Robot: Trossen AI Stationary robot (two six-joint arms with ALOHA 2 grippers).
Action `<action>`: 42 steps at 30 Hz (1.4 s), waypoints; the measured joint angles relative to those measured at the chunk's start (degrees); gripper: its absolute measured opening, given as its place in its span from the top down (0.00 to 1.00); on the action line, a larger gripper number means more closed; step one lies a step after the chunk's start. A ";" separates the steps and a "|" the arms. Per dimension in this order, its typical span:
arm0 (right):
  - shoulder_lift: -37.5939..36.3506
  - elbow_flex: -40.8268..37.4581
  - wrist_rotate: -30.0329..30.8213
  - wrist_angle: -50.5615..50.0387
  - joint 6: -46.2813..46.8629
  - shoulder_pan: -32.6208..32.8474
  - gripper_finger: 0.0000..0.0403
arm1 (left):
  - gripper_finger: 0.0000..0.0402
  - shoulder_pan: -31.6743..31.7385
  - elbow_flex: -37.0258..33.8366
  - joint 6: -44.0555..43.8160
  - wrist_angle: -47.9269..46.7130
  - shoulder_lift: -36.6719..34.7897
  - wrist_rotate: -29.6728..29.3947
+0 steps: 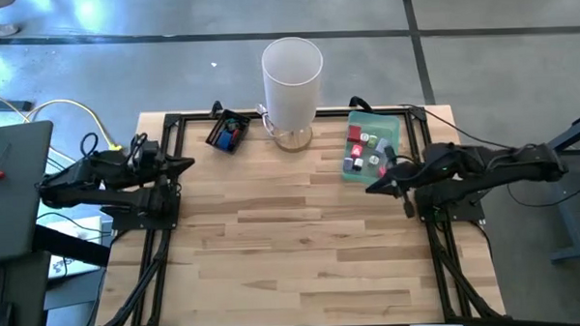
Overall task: Pick & Place Office items
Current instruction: Return to Home Position
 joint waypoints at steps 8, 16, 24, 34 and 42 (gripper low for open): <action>-15.49 -14.72 -4.80 12.60 0.40 -7.08 0.99 | 1.00 0.01 -7.53 -0.15 3.85 -5.11 0.15; -25.18 -26.26 -7.52 20.03 9.12 -12.07 0.99 | 1.00 0.01 -12.40 1.66 7.41 -5.09 2.72; -25.70 -36.10 -7.33 33.12 12.31 -12.20 0.99 | 1.00 -0.01 -17.46 8.34 16.72 -5.07 10.39; -25.56 -40.42 -7.18 34.64 15.02 -12.17 0.99 | 1.00 -0.01 -21.84 12.74 17.44 -5.09 15.23; -25.56 -40.46 -7.49 34.63 14.14 -12.17 0.99 | 1.00 -0.01 -30.42 16.47 29.59 -5.09 17.37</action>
